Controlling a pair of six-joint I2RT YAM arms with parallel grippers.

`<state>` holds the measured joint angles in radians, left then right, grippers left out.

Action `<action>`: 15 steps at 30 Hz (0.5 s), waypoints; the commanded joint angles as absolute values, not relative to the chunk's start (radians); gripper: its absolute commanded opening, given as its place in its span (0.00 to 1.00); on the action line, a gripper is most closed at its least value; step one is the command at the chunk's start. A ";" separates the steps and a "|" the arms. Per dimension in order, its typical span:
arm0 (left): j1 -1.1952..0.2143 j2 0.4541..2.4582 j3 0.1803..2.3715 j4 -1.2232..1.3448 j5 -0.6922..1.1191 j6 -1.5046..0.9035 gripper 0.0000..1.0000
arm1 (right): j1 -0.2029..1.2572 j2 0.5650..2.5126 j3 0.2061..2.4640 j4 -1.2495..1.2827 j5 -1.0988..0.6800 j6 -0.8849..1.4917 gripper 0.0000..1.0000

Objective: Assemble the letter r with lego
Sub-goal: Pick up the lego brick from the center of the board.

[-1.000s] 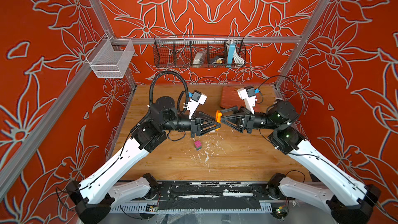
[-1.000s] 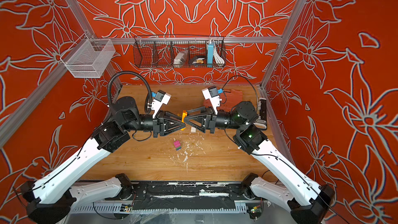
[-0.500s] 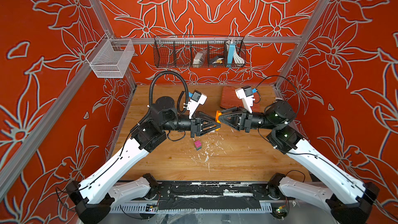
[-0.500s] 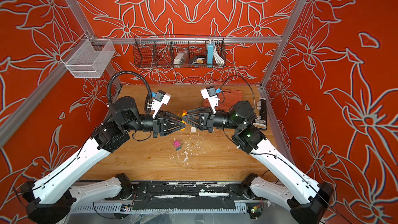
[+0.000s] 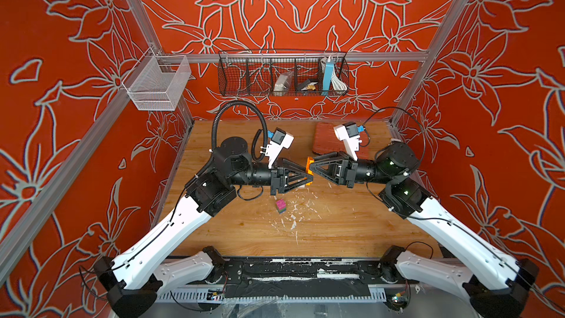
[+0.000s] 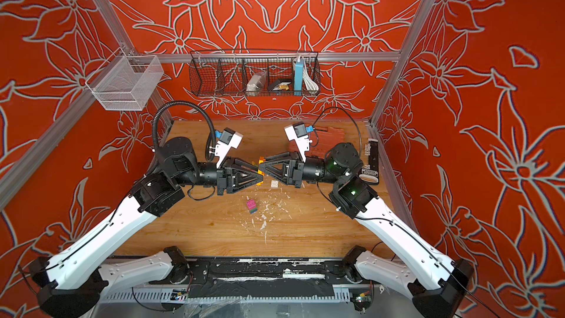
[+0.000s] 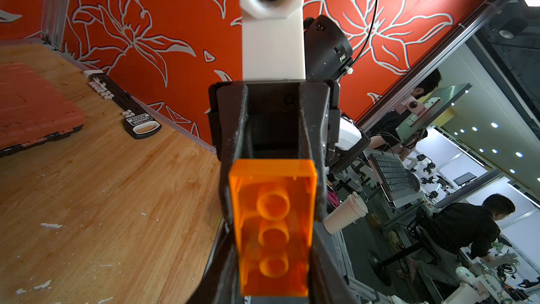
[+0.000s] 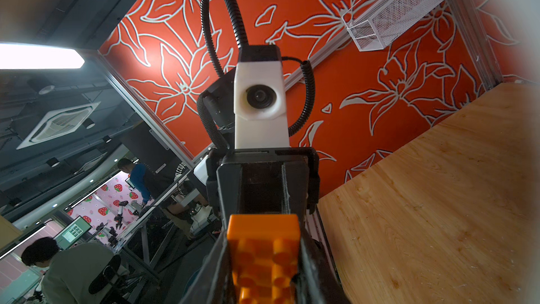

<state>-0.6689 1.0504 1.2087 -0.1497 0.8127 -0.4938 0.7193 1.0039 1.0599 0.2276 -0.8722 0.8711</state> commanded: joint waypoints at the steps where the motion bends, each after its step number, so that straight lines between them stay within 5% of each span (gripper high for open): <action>1: -0.668 1.046 1.224 -0.244 0.715 -0.467 0.64 | 0.727 0.959 1.133 0.009 -0.760 0.710 0.04; 2: -0.667 1.039 1.227 -0.286 0.675 -0.455 0.81 | 0.728 0.952 1.158 -0.100 -0.694 0.638 0.02; 4: -0.668 1.027 1.229 -0.367 0.599 -0.424 0.94 | 0.727 0.951 1.207 -0.311 -0.562 0.510 0.00; 10: -0.638 1.008 1.189 -0.541 0.401 -0.416 0.98 | 0.727 1.096 1.343 -0.798 -0.205 0.272 0.00; 15: -0.589 1.002 1.121 -0.566 0.328 -0.443 0.99 | 0.727 1.266 1.430 -0.967 -0.054 0.276 0.00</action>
